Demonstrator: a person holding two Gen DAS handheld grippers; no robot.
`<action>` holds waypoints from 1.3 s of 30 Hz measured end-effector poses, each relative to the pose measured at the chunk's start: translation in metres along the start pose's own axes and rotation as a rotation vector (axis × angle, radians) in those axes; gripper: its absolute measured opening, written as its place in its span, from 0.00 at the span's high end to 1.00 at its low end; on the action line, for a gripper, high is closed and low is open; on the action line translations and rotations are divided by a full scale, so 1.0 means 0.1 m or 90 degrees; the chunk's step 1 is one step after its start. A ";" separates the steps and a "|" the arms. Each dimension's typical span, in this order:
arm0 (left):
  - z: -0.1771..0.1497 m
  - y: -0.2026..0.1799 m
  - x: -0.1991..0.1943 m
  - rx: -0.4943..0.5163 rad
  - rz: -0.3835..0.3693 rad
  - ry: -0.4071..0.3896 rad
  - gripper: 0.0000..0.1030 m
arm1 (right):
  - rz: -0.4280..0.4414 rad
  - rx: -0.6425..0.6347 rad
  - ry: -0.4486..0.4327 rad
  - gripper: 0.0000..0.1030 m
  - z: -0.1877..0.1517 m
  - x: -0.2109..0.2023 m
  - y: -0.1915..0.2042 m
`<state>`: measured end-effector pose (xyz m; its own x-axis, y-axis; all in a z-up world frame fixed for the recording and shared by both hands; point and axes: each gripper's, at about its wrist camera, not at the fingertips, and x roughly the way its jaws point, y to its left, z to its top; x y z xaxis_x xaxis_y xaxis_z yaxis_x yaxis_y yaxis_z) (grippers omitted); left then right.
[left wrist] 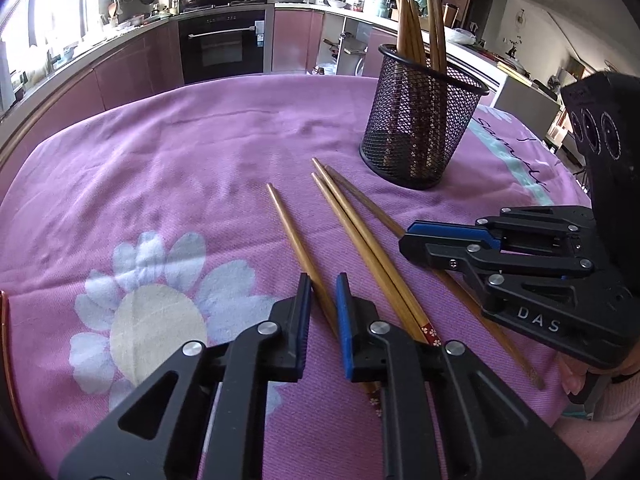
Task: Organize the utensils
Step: 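Close the right gripper on a chopstick while the left gripper closes on another, then lift the chopsticks with both grippers and carry them above the mesh cup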
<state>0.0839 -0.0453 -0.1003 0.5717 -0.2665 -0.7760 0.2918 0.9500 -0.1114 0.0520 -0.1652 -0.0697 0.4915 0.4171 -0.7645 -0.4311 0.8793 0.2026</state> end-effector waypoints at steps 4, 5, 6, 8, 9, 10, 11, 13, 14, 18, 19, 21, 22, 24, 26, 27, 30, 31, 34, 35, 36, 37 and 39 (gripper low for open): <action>0.00 0.01 -0.02 -0.003 -0.002 0.001 0.90 | 0.010 0.006 -0.005 0.94 -0.02 -0.05 -0.03; 0.00 0.01 -0.02 -0.004 -0.003 0.001 0.91 | 0.016 0.006 -0.008 0.94 -0.03 -0.08 -0.03; 0.00 0.01 -0.03 -0.005 -0.005 0.000 0.92 | 0.028 0.008 -0.010 0.94 -0.03 -0.10 -0.04; 0.00 0.01 -0.04 -0.006 -0.005 -0.002 0.93 | 0.041 0.008 -0.016 0.94 -0.02 -0.13 -0.03; 0.00 0.01 -0.05 -0.006 -0.005 -0.004 0.93 | 0.041 0.006 -0.021 0.94 -0.03 -0.16 -0.03; 0.00 0.01 -0.06 -0.006 -0.006 -0.006 0.93 | 0.043 0.005 -0.024 0.94 -0.03 -0.18 -0.03; 0.00 0.01 -0.07 -0.005 -0.005 -0.007 0.93 | 0.045 0.005 -0.026 0.94 -0.02 -0.20 -0.02; 0.01 0.01 -0.09 -0.005 -0.006 -0.009 0.93 | 0.046 0.004 -0.032 0.95 -0.02 -0.24 -0.02; 0.01 0.01 -0.09 -0.005 -0.007 -0.010 0.93 | 0.047 0.005 -0.034 0.95 -0.02 -0.25 -0.02; 0.00 0.01 -0.10 -0.006 -0.006 -0.010 0.93 | 0.051 0.006 -0.039 0.95 -0.01 -0.27 -0.01; 0.00 0.01 -0.09 -0.007 -0.006 -0.009 0.93 | 0.051 0.005 -0.040 0.95 -0.01 -0.27 -0.02; 0.00 0.02 -0.07 -0.008 0.000 -0.007 0.93 | 0.052 0.006 -0.041 0.95 -0.02 -0.28 -0.03; 0.00 0.02 -0.06 -0.008 0.002 -0.005 0.93 | 0.052 0.006 -0.042 0.95 -0.02 -0.29 -0.03; 0.00 0.03 -0.01 -0.006 0.003 0.005 0.92 | 0.054 0.008 -0.041 0.95 -0.02 -0.28 -0.05; 0.01 0.03 0.02 -0.005 0.004 0.008 0.91 | 0.055 0.009 -0.040 0.95 -0.02 -0.27 -0.05; 0.01 0.03 0.02 -0.002 0.006 0.007 0.91 | 0.055 0.009 -0.039 0.95 -0.02 -0.27 -0.05; 0.02 0.03 0.04 0.001 0.008 0.006 0.91 | 0.055 0.010 -0.040 0.95 -0.03 -0.27 -0.05; 0.02 0.03 0.04 0.001 0.009 0.006 0.92 | 0.055 0.011 -0.041 0.95 -0.03 -0.27 -0.05; 0.02 0.03 0.04 -0.002 0.012 0.003 0.92 | 0.055 0.013 -0.045 0.95 -0.03 -0.30 -0.06; 0.02 0.03 0.03 -0.004 0.012 0.002 0.92 | 0.055 0.014 -0.047 0.95 -0.02 -0.31 -0.07; 0.02 0.03 0.03 -0.006 0.011 0.001 0.93 | 0.055 0.015 -0.049 0.95 -0.02 -0.32 -0.07; 0.02 0.03 0.02 -0.009 0.008 0.000 0.93 | 0.057 0.014 -0.051 0.95 -0.02 -0.34 -0.07; 0.03 0.04 -0.02 -0.012 0.004 -0.006 0.93 | 0.060 0.012 -0.056 0.95 -0.02 -0.38 -0.08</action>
<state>0.0862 -0.0419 -0.0976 0.5804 -0.2618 -0.7711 0.2736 0.9546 -0.1181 0.0355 -0.1880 -0.0436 0.5146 0.5155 -0.6851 -0.4644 0.8393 0.2826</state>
